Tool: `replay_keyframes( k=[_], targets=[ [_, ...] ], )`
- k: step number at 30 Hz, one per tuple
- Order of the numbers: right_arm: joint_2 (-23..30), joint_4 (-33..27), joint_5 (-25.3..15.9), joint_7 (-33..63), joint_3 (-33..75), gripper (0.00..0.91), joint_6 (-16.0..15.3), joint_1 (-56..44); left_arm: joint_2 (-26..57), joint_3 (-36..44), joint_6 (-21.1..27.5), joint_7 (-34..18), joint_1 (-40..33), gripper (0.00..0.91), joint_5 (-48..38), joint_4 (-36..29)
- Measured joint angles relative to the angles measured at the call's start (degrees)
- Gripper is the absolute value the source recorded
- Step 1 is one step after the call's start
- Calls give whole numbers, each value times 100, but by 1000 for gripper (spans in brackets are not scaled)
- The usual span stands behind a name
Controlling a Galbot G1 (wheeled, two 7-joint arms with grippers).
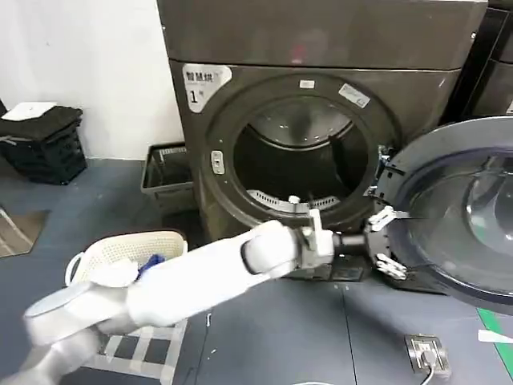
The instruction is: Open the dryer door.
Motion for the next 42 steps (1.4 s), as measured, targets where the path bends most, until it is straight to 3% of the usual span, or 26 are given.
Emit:
replay_keyframes(
  k=[8, 15, 18, 31, 42],
  targets=[
    [-165, -28, -12, -100, -79, 907, 1, 74, 1162, -140, 425, -290, 250, 907, -504, -913],
    [-326, -121, -19, -172, -165, 907, 26, 121, 2191, -355, 384, -312, 627, 907, -155, -1201],
    [-402, -147, -19, -235, -217, 907, 28, 154, 2578, -365, 143, -266, 696, 907, 76, -1174],
    [-682, -393, -153, -348, -505, 907, 147, 359, 4126, -338, -895, -18, 734, 907, 1174, -424],
    [-849, -402, -183, -388, -829, 907, 210, 534, 4357, -818, -1942, 510, 521, 907, 2974, 756]
  ],
)
